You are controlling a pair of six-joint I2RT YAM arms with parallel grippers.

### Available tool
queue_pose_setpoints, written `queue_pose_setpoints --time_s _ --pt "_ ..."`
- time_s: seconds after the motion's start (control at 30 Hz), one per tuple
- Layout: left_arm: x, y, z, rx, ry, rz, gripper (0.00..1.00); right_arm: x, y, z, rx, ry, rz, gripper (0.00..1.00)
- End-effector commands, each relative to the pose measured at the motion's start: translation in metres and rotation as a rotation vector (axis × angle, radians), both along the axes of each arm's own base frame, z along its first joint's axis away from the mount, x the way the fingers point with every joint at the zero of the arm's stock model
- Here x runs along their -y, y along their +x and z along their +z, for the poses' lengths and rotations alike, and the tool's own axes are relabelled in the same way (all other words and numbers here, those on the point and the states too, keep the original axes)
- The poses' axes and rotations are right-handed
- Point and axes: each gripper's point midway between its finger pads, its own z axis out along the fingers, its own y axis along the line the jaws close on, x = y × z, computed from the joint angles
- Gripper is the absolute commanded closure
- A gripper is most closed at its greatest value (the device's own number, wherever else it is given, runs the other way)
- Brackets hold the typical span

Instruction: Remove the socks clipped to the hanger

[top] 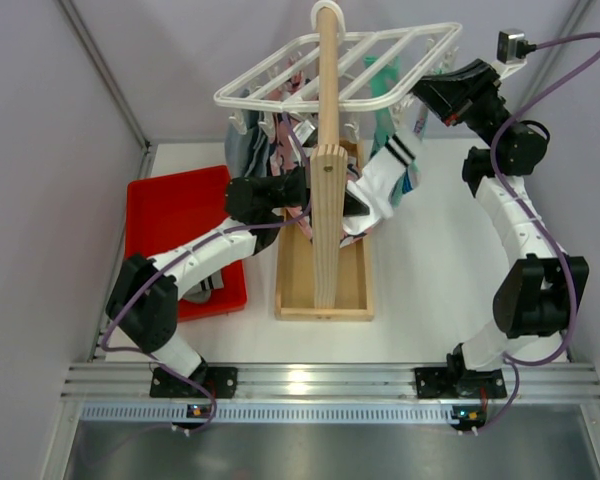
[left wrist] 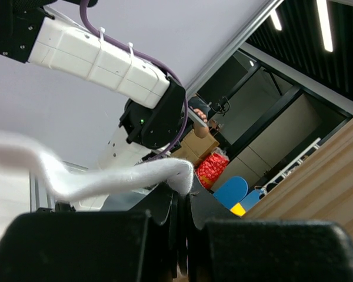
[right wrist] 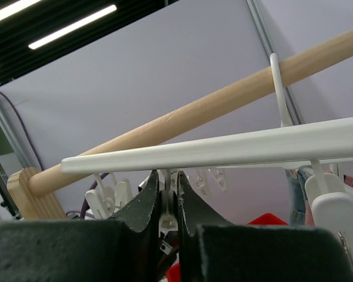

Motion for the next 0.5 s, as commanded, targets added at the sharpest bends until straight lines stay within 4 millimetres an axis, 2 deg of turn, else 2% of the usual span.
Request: queue_pose_setpoints --time_s 0.0,0.07,0.23,0.27,0.3,0.33,0.37,0.47 --pt "-0.005 -0.025 0.008 0.097 -0.043 -0.061 1.00 -0.005 -0.021 0.020 0.127 -0.005 0.005 1.00" --pt "-0.005 -0.026 0.007 0.095 -0.039 -0.064 1.00 -0.005 -0.020 0.020 0.122 -0.007 -0.004 1.00" --pt "-0.003 -0.022 -0.015 0.071 0.003 -0.062 1.00 -0.005 -0.015 0.014 0.090 -0.020 -0.028 1.00" --pt "-0.004 -0.021 -0.019 0.076 0.008 -0.054 1.00 -0.005 -0.016 0.014 0.089 -0.024 -0.031 0.96" --pt "-0.009 -0.019 -0.020 0.089 0.006 -0.035 1.00 -0.005 -0.013 0.010 0.075 -0.030 -0.035 0.89" --pt "-0.011 -0.016 -0.034 0.075 0.023 -0.015 1.00 -0.006 -0.009 0.005 0.052 -0.046 -0.044 0.77" --pt "-0.015 -0.013 -0.038 0.072 0.029 0.005 1.00 -0.007 -0.010 0.000 0.038 -0.055 -0.050 0.59" --pt "-0.027 0.000 -0.064 0.061 0.081 0.081 1.00 -0.007 -0.004 -0.014 -0.014 -0.099 -0.102 0.42"
